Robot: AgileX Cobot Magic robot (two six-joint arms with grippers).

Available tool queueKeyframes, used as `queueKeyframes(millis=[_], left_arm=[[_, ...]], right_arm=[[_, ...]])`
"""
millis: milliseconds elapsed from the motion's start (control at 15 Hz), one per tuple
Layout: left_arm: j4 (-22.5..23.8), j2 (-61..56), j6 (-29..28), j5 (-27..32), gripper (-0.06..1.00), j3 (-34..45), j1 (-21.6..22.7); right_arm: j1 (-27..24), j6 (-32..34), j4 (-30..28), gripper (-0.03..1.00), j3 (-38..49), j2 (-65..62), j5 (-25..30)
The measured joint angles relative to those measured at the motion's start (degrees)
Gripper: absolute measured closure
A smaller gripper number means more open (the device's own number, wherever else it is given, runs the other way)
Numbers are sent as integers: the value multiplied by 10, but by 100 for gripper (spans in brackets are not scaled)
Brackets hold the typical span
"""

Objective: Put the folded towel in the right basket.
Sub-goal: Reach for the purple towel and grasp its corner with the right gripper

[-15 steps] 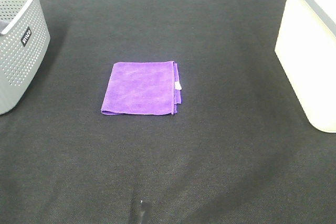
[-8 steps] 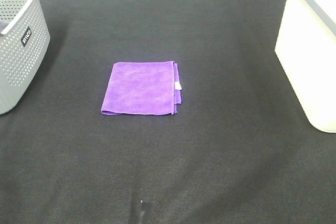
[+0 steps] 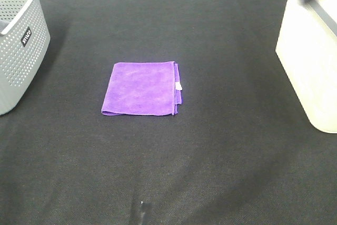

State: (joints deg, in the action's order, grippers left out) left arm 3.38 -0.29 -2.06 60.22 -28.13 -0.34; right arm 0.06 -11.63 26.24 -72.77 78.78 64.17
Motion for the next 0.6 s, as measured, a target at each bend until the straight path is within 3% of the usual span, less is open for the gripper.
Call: queueKeyframes(millis=[67, 267, 600], left_arm=[[0, 0, 0, 0, -4, 0, 0], [0, 0, 0, 0, -4, 0, 0], [0, 0, 0, 0, -4, 0, 0]], right_arm=[[33, -10, 37, -1, -39, 83, -9], [104, -15, 51, -1, -110, 248, -46], [120, -15, 133, -1, -165, 412, -68]])
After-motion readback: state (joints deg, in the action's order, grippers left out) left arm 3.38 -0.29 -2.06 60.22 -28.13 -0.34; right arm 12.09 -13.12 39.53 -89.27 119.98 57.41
